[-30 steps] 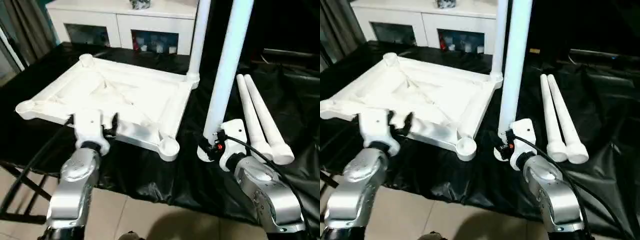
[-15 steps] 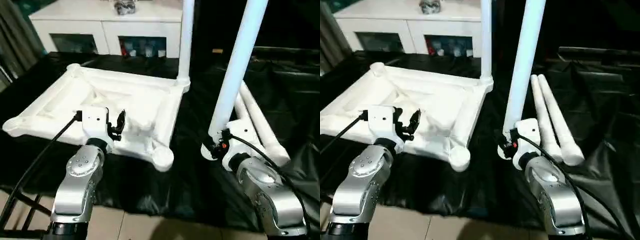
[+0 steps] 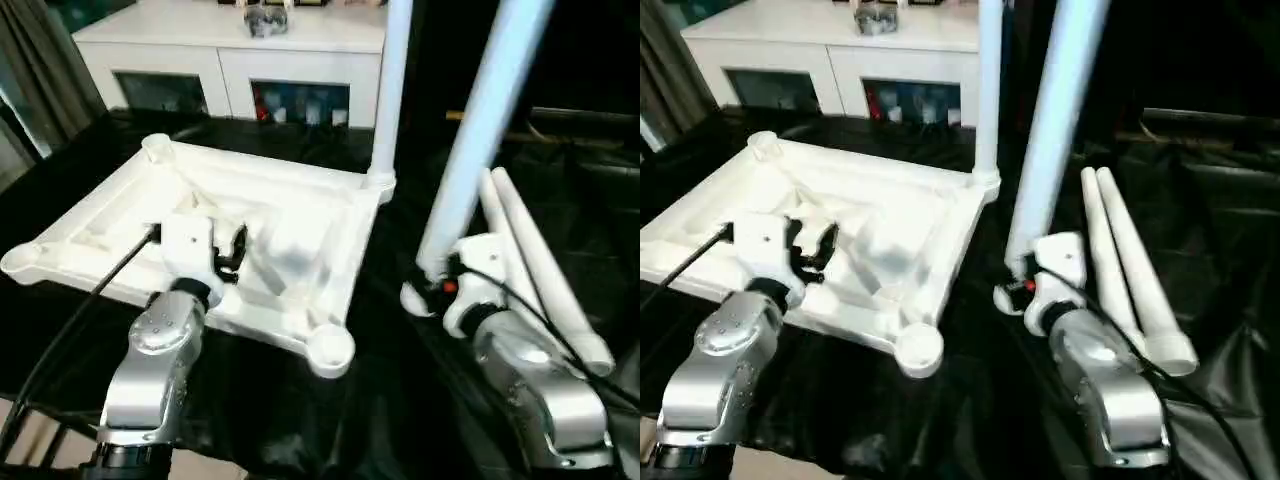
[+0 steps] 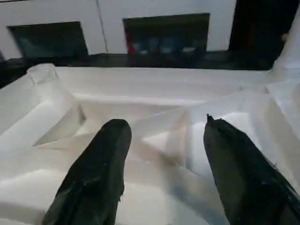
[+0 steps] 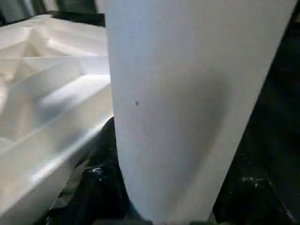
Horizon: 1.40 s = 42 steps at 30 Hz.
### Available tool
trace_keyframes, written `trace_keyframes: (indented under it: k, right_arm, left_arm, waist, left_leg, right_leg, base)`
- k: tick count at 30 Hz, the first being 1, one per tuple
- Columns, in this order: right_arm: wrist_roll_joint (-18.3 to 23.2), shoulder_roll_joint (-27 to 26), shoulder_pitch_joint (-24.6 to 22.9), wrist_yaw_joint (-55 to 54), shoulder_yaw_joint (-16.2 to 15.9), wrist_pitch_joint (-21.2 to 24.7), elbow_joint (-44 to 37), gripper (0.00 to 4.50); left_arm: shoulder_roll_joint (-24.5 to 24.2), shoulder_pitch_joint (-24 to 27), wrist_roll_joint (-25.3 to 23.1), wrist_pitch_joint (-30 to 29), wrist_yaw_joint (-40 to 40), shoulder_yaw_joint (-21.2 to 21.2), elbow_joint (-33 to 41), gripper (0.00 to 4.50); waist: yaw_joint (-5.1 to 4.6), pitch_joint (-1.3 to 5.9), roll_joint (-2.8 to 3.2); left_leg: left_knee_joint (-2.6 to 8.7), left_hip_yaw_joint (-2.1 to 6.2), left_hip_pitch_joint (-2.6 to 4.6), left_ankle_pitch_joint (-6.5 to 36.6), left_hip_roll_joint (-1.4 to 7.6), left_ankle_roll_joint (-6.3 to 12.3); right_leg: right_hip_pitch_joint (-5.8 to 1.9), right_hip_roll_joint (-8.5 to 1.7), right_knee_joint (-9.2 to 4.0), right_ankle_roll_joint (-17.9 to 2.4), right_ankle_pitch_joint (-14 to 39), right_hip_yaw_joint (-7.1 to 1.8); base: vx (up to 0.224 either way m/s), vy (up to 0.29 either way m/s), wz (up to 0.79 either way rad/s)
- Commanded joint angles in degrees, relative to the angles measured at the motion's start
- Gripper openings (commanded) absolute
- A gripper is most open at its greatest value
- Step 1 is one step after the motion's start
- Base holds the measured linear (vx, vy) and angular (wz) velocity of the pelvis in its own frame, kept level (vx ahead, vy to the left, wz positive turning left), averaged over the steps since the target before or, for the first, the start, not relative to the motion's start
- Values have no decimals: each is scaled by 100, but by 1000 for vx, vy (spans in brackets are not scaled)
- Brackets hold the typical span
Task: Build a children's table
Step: Pick table leg, then insert table leg to table base
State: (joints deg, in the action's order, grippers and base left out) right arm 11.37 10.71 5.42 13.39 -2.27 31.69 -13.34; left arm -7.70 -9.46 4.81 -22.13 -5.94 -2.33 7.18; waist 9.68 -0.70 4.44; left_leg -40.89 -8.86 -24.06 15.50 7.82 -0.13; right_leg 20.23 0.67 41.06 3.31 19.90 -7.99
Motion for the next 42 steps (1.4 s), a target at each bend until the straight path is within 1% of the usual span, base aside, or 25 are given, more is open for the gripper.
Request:
trace_keyframes:
  k: [1, 3, 4, 5, 6, 7, 8, 10, 11, 12, 13, 14, 15, 16, 18, 19, 21, 24, 28, 30, 33, 36, 38, 39, 42]
  right_arm:
    - [-37, -36, -12, -70, 73, -20, -128, 193]
    - [-38, -41, -18, -84, 77, -23, -132, 193]
    - [-40, -51, -27, -108, 81, -34, -133, 193]
    - [-40, -51, -27, -108, 81, -34, -133, 193]
    - [-54, -47, -28, -119, 68, -53, -131, 193]
    - [-72, -54, -26, -120, 64, -68, -121, 193]
    - [-86, -61, -25, -120, 61, -79, -115, 193]
    - [-101, -59, -11, -110, 69, -112, -77, 193]
    - [-97, -47, 4, -100, 85, -128, -54, 193]
    - [-91, -34, 18, -91, 99, -141, -33, 193]
    - [-86, -26, 27, -86, 108, -147, -21, 193]
    - [-82, -14, 32, -85, 116, -155, -10, 193]
    - [-79, -6, 35, -84, 121, -160, -2, 193]
    - [-72, 27, 53, -71, 148, -178, 27, 193]
    - [-74, 44, 62, -58, 173, -188, 42, 193]
    - [-76, 87, 88, -44, 219, -205, 83, 193]
    - [-88, 164, 132, -26, 289, -229, 148, 193]
    - [-80, 211, 138, -1, 342, -238, 166, 193]
    - [-94, 270, 129, 25, 354, -213, 143, 193]
    - [-82, 293, 153, 70, 350, -195, 152, 193]
    - [-78, 333, 184, 114, 321, -206, 175, 193]
    - [-62, 375, 221, 145, 341, -209, 205, 193]
    - [-36, 432, 256, 191, 382, -214, 241, 193]
    - [-15, 473, 294, 222, 423, -213, 279, 193]
    - [136, 544, 424, 347, 585, -177, 380, 193]
  left_arm:
    - [-35, -125, -12, -17, -38, 42, -79, 284]
    - [-36, -141, -20, -13, -48, 48, -95, 284]
    - [-33, -177, -34, -13, -59, 60, -124, 284]
    - [-33, -177, -34, -13, -59, 60, -124, 284]
    - [-58, -193, -89, 10, -72, 111, -126, 284]
    - [-60, -195, -106, 19, -72, 141, -117, 284]
    - [-61, -193, -115, 25, -71, 161, -109, 284]
    - [-57, -186, -136, 42, -67, 188, -95, 284]
    - [-60, -187, -160, 57, -63, 203, -94, 284]
    - [-61, -190, -178, 64, -58, 213, -95, 284]
    - [-60, -193, -188, 67, -56, 217, -97, 284]
    - [-53, -195, -184, 60, -51, 216, -96, 284]
    - [-47, -196, -181, 56, -48, 215, -96, 284]
    - [-34, -205, -173, 37, -45, 221, -90, 284]
    - [-30, -210, -162, 25, -39, 231, -84, 284]
    - [2, -219, -163, 4, -12, 233, -85, 284]
    - [51, -226, -186, 6, 32, 258, -92, 284]
    - [71, -199, -274, 16, 101, 341, -88, 284]
    - [139, -167, -304, 41, 158, 394, -97, 284]
    - [143, -159, -389, 42, 221, 443, -103, 284]
    - [162, -179, -475, 33, 318, 453, -157, 284]
    - [274, -195, -310, 8, 279, 335, -215, 284]
    - [241, -228, -301, 104, 194, 377, -258, 284]
    - [202, -271, -310, 161, 111, 434, -289, 284]
    - [187, -394, -27, 184, -331, 507, -358, 284]
  waist:
    - [230, 339, -246]
    - [209, 395, -110]
    - [9, 380, 48]
    - [-332, 372, 237]
    - [-352, 276, 305]
    - [-355, 196, 250]
    - [-409, 177, 244]
    - [-436, 207, 41]
    - [-498, 222, -232]
    - [-369, 161, -206]
    - [-485, 23, -66]
    - [-494, -14, 14]
    - [-694, -34, 197]
    - [-836, -27, 252]
    - [-948, -13, 378]
    - [-1005, -41, 308]
    - [-1025, -81, 181]
    - [-995, -71, 46]
    - [-894, 39, 2]
    - [-889, 11, 14]
    - [-1005, 47, 79]
    - [-1079, 90, 146]
    - [-1078, 126, -61]
    - [-951, 174, -253]
    - [-650, 215, -317]
  left_leg:
    - [-292, 366, -193, 529, 281, 192]
    - [-116, 533, -170, 397, 296, 127]
    - [522, 626, 355, 6, 382, 1073]
    - [828, 728, 614, -492, 421, 2493]
    - [983, 614, 391, -697, 367, 2725]
    - [1081, 422, 150, -529, 494, 2225]
    - [1133, 427, 113, -249, 486, 1867]
    - [1350, 518, 237, 2170, 478, 21]
    - [1280, 500, 267, 2481, 440, -441]
    - [-109, 676, 345, 1072, 96, -763]
    - [-254, 760, 49, -117, -81, -695]
    - [-126, 718, 143, -12, -37, -735]
    - [552, 852, 259, 1370, 254, -809]
    - [966, 1038, 440, 3581, 608, -851]
    - [1229, 1103, 396, 4084, 583, -930]
    - [1202, 1019, 341, 3687, 450, -1013]
    - [1114, 884, 245, 3472, 347, -1024]
    - [949, 730, 356, 2814, 285, -599]
    - [951, 611, 216, 1030, 365, 13]
    - [1015, 577, 195, 1779, 380, -4]
    - [1164, 824, 292, 2569, 628, -548]
    - [1351, 1071, 477, 1691, 1040, -41]
    - [1081, 817, 335, 948, 686, 693]
    - [665, 358, 34, 421, 42, 859]
    - [581, 291, -79, -624, -33, 680]
  right_leg:
    - [-302, -1108, -576, 483, -4801, -1060]
    - [-294, -963, -548, 358, -4526, -942]
    - [265, -261, 11, 200, -2775, 67]
    - [672, -267, 521, -103, -493, 848]
    - [631, -243, 735, -109, 149, 1102]
    - [584, -311, 762, -161, 354, 1321]
    - [490, -354, 725, -214, 278, 1395]
    - [212, -674, 54, -427, -156, 1209]
    - [161, -1076, -321, -446, -29, 924]
    - [248, -2089, -1095, -1121, 586, 380]
    - [-155, -1753, -1138, -985, 1793, 802]
    - [-54, -1566, -1276, -859, 2619, 1078]
    - [-50, -1025, -1094, -675, 2770, 1313]
    - [43, -801, -895, -498, 1521, 1270]
    - [-167, -843, -593, -708, -395, 1190]
    - [-204, -935, -737, -745, -672, 1156]
    - [-236, -1088, -968, -741, 581, 1091]
    - [-54, -1229, -1217, -718, 2468, 925]
    - [-107, -1216, -1112, -1129, 985, 911]
    - [-62, -1190, -1097, -1170, 1210, 921]
    - [-29, -868, -995, -953, 614, 1075]
    - [121, -733, -587, -741, -455, 1105]
    - [49, -937, -826, -1194, -1027, 956]
    - [-211, -1174, -1128, -1666, -1259, 875]
    - [-294, -1238, -1063, -504, -826, 843]
  base:
    - [-57, 241, -38]
    - [-63, 272, -43]
    - [-81, 300, -41]
    - [-81, 300, -41]
    - [-111, 249, -12]
    - [-146, 214, 7]
    - [-146, 214, 7]
    - [-165, 165, -2]
    - [-167, 147, 0]
    - [-133, 121, 2]
    - [-103, 142, -31]
    - [-103, 142, -31]
    - [-115, 174, -21]
    - [-133, 146, 20]
    - [-126, 130, 17]
    - [-85, 100, 0]
    - [-88, 81, -1]
    - [-38, 13, 6]
    - [0, 0, 0]
    - [0, 0, 0]
    - [0, 0, 0]
    - [49, -73, 4]
    - [60, -126, 12]
    - [42, -139, 5]
    - [22, -124, -1]
